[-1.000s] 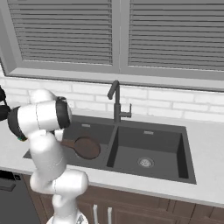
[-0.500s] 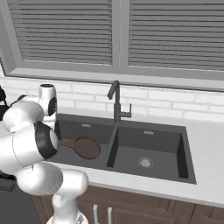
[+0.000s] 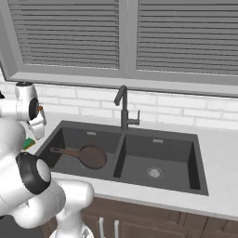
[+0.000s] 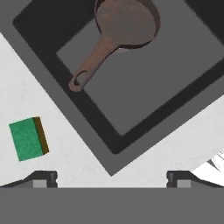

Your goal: Pick the pan and sponge and place them into the sink. Then turn on the water.

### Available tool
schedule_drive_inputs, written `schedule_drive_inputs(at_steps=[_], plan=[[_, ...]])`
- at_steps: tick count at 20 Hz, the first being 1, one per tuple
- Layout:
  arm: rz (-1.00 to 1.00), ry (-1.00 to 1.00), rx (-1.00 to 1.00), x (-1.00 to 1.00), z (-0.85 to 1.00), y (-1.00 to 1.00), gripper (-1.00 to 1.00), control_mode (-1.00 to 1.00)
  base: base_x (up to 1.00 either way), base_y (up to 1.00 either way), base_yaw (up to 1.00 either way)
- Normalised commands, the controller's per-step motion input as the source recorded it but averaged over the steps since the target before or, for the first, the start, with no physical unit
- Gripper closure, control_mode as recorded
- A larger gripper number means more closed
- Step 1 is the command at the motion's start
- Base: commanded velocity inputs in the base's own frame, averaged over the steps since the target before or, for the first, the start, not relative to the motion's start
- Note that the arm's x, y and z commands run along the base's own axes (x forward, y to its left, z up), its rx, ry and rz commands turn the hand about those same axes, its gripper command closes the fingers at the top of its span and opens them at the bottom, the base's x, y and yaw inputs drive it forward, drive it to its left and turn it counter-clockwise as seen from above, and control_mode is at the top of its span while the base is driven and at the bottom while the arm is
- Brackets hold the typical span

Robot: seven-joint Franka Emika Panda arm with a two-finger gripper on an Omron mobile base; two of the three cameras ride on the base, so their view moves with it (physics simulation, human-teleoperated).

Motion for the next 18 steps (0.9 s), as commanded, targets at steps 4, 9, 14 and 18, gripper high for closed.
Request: schedule_drive_inputs(at_steps=[4,9,14,18], plan=[[0.28,-0.12,-0.03,-0.14,0.23,0.69,-1.00,-1.00,0.00,0.00,0.00],[0.24,0.00,-0.08,-0.03,0.00,0.62,-1.00,-1.00,0.00,0.00,0.00],[0.20,0.00,-0.08,0.00,0.00,0.45,-1.00,-1.00,0.00,0.00,0.00],[0.12,-0.01,-0.02,0.00,-0.04,0.07,-1.00,-1.00,0.00,0.00,0.00]])
